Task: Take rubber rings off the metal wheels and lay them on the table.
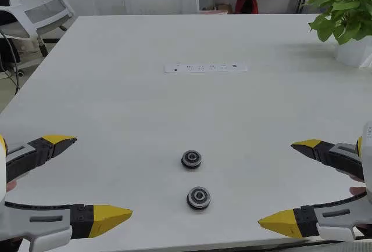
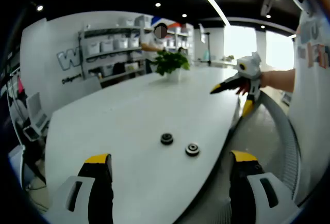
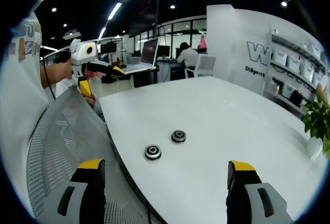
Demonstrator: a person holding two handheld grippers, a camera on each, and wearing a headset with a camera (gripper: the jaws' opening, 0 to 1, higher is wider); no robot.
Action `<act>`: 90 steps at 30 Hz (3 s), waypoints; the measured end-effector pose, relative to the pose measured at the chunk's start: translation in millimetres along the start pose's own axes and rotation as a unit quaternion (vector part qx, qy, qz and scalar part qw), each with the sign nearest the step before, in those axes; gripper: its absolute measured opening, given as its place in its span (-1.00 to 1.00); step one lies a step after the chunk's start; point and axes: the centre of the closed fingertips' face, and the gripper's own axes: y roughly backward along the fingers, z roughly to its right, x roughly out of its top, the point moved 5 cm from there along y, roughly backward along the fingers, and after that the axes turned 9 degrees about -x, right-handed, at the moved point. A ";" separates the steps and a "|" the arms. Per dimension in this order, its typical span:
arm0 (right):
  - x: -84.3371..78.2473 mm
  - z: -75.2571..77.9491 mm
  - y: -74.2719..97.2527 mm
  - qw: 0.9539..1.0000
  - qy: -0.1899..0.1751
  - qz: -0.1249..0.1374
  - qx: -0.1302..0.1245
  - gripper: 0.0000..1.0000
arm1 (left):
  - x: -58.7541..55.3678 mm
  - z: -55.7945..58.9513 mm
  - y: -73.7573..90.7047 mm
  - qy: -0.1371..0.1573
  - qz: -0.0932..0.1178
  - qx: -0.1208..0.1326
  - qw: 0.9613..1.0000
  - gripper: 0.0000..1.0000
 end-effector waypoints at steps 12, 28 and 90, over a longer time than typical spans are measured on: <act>-2.3 0.9 0.6 1.000 -0.001 -0.002 0.002 0.98 | 0.7 0.1 -5.9 -0.004 -0.004 -0.003 1.000 0.92; -9.2 -1.7 0.8 1.000 -0.003 -0.005 0.009 0.96 | -3.9 5.2 -10.4 -0.001 -0.010 -0.005 1.000 0.92; -3.3 0.9 -23.8 0.999 0.014 0.009 0.042 0.67 | 5.2 -0.7 -30.7 -0.022 -0.009 -0.026 0.999 0.71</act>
